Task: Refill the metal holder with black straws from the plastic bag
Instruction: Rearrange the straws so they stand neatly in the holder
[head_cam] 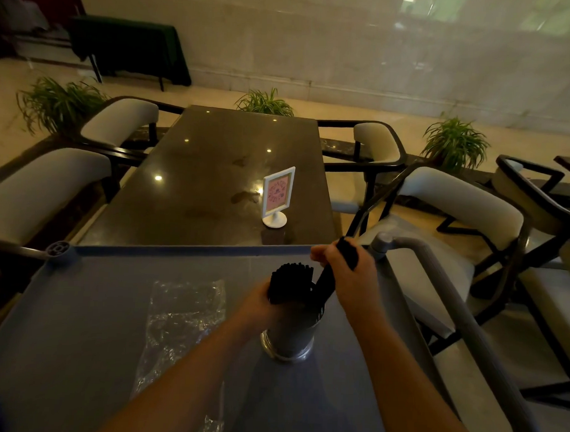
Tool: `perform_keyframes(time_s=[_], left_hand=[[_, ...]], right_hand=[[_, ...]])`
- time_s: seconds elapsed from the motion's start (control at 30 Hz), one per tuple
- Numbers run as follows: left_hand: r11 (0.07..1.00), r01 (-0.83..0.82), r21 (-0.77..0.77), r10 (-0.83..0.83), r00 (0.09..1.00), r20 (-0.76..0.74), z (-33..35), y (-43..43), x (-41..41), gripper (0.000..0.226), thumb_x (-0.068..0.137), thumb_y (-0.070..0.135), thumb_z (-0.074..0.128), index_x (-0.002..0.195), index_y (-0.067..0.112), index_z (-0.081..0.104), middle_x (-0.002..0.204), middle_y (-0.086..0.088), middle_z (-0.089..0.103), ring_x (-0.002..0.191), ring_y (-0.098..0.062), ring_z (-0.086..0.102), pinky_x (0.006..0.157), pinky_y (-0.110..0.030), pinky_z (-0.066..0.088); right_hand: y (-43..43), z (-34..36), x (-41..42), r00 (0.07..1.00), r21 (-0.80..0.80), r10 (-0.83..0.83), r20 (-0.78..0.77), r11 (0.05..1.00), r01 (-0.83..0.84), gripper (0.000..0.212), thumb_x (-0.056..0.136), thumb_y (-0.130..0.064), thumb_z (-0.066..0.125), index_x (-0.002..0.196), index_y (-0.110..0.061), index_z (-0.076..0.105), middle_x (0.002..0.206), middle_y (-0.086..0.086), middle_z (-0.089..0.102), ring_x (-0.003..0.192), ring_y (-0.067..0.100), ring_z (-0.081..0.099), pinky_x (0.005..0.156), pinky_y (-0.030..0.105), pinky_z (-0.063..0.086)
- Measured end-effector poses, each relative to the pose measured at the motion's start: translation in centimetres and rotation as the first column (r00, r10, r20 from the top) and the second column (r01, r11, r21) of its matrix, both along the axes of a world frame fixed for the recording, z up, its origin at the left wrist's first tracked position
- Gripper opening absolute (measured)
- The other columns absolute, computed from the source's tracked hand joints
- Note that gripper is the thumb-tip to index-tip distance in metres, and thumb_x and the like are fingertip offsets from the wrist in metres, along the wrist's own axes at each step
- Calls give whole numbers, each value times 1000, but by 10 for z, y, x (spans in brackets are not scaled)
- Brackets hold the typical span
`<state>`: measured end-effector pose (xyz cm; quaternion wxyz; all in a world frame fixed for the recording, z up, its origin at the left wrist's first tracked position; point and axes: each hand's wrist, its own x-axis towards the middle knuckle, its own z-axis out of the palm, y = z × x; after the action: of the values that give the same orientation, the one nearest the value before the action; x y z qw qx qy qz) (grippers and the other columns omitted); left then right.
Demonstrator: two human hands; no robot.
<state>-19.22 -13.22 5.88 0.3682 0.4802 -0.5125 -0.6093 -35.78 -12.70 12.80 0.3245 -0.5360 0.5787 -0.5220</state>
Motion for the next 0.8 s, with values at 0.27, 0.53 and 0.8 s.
perform_keyframes(time_s=[0.27,0.53,0.8], left_hand=[[994,96,43,-94,995,-44,13,-9,16,62,76,13,84,129,24,54,127,-1,65,118,-19,63,85,-21,55],[902,-340,-267,360,933,25,53,5,36,19,93,23,66,112,28,63,103,-3,71,96,-19,68,76,-26,53],[953,158,-260,-158,987,21,83,69,13,44,70,44,78,112,44,64,101,9,72,94,-8,69,82,-31,55]], right_hand=[[5,64,-16,971,-171,8,238,985,34,14,97,-23,49,88,-16,58,71,3,66,71,21,67,74,27,58],[21,88,-23,620,-187,87,780,977,98,11,98,-18,50,88,-17,54,66,-2,52,62,13,55,77,35,54],[31,78,7,-14,90,-89,996,993,81,28,95,-24,51,70,-13,53,57,-2,49,49,12,52,66,30,55]])
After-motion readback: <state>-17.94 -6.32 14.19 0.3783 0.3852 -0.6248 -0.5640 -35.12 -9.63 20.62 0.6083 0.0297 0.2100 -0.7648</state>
